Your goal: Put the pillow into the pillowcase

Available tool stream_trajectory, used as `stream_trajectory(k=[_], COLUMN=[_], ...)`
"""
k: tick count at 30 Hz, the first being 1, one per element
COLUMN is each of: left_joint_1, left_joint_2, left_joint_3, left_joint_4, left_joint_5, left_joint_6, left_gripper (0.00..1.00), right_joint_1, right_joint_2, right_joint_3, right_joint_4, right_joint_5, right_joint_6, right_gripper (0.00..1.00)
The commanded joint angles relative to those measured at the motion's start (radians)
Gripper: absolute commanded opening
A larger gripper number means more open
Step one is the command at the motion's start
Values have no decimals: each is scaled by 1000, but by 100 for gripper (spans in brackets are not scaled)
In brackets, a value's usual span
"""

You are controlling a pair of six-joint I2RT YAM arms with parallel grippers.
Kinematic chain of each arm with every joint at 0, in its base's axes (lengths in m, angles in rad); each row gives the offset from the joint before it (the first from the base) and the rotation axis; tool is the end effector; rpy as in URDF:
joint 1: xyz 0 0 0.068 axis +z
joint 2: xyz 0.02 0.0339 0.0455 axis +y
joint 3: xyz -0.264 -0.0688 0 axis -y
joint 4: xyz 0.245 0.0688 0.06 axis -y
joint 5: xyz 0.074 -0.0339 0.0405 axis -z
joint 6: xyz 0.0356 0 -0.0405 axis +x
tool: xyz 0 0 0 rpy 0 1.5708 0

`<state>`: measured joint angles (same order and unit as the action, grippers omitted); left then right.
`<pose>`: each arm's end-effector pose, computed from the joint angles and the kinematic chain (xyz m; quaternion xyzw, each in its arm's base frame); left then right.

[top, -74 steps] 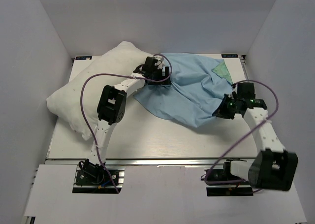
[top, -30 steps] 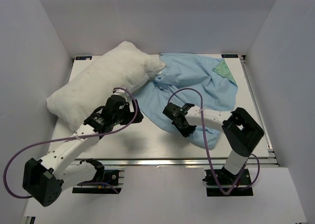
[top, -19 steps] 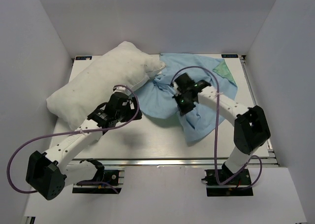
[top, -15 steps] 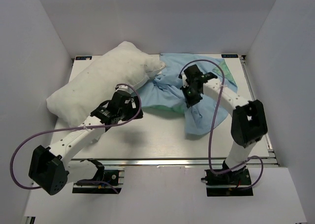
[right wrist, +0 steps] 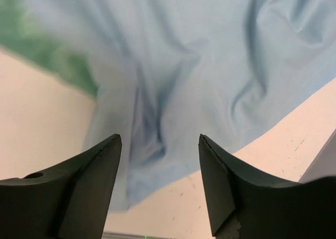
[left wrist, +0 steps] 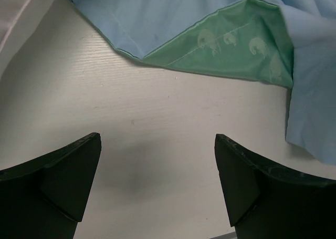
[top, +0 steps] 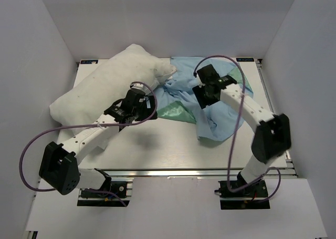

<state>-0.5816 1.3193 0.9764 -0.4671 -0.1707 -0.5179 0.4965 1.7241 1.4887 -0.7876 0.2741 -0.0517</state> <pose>0.2376 -0.1490 0.2643 -0.0022 0.9257 -0.1258 0.3568 0.3290 0.1673 0.2832 -0.2226 0.9281 -0.0692 0.2904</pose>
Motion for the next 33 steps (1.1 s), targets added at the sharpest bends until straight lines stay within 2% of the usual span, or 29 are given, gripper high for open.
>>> stream_trajectory(k=[1, 5, 9, 12, 15, 16, 17, 19, 21, 23, 27, 28, 30, 31, 33], left_joint_1=[0, 0, 0, 0, 0, 0, 0, 0, 0, 0, 0, 0, 0, 0, 0], left_joint_2=[20, 26, -18, -54, -72, -84, -89, -106, -120, -138, -161, -163, -166, -167, -176], left_joint_3=[48, 51, 16, -18, -39, -42, -48, -51, -53, -54, -50, -44, -35, -28, -28], left_joint_4=[21, -2, -4, -8, -27, -39, -44, -57, -64, -73, -82, -91, -102, -107, -110], left_joint_5=[14, 1, -9, -12, -27, -32, -35, -53, -65, -82, -104, -108, -122, -125, -128], left_joint_6=[27, 24, -1, -16, -30, -31, -33, -39, -41, -39, -34, -33, -36, -33, -33], left_gripper=[98, 98, 98, 98, 98, 98, 98, 98, 98, 98, 98, 98, 98, 98, 98], right_joint_1=[105, 186, 267, 287, 289, 289, 287, 289, 287, 287, 287, 287, 289, 287, 287], right_joint_2=[-164, -241, -229, -186, -115, -74, -49, 7, 19, -10, -130, -162, -251, -300, -334], right_joint_3=[-121, -203, -261, -300, -306, -304, -303, -272, -263, -266, -277, -275, -283, -289, -309], right_joint_4=[-31, -45, -30, -2, 28, 36, 39, 15, 4, -2, -33, -39, -55, -58, -82], right_joint_5=[43, -105, -154, -116, -1, 43, 62, 92, 89, 50, -105, -212, -330, -452, -548], right_joint_6=[35, 113, 147, 157, 176, 182, 188, 219, 239, 240, 231, 217, 219, 217, 228], right_gripper=[67, 68, 68, 68, 67, 62, 44, 28, 18, 0, 0, 0, 0, 0, 0])
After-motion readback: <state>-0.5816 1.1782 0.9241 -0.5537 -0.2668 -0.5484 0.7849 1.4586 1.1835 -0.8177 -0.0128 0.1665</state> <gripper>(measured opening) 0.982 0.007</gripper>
